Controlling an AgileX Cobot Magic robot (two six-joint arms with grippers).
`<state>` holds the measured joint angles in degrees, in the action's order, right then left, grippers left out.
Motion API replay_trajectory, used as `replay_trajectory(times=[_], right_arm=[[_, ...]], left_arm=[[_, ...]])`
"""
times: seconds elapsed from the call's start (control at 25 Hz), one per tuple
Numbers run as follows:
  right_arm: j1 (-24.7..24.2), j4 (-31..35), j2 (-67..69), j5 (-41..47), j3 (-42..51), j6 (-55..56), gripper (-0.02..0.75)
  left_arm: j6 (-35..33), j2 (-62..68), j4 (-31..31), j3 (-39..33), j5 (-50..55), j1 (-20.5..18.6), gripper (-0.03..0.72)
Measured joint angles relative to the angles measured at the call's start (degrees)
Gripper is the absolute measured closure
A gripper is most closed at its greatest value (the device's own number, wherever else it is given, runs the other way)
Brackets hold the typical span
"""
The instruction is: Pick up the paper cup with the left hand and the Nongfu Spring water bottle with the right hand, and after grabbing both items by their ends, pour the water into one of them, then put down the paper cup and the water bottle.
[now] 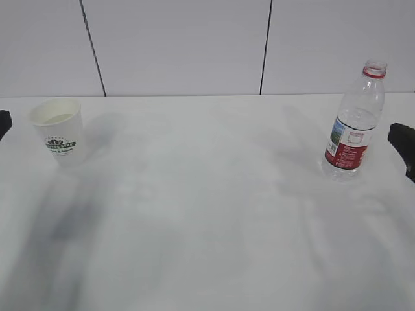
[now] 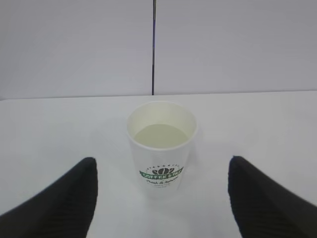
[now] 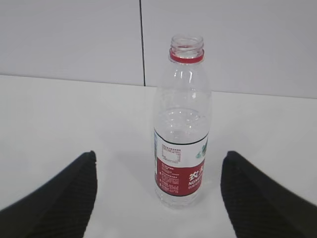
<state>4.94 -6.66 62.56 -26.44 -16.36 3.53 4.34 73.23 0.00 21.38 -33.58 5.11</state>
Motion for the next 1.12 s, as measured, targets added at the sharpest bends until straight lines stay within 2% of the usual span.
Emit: replay_trajectory(times=[0.92, 1.12], right_arm=[[0.0, 0.0, -17.5, 23.8, 0.5, 1.1, 0.152], [0.0, 0.0, -22.5, 31.7, 0.5, 1.2, 0.151]], left_arm=[[0.0, -27.1, 1.6, -0.3, 32.9, 0.0, 0.094], [0.0, -32.2, 1.7, -0.3, 38.8, 0.0, 0.096]])
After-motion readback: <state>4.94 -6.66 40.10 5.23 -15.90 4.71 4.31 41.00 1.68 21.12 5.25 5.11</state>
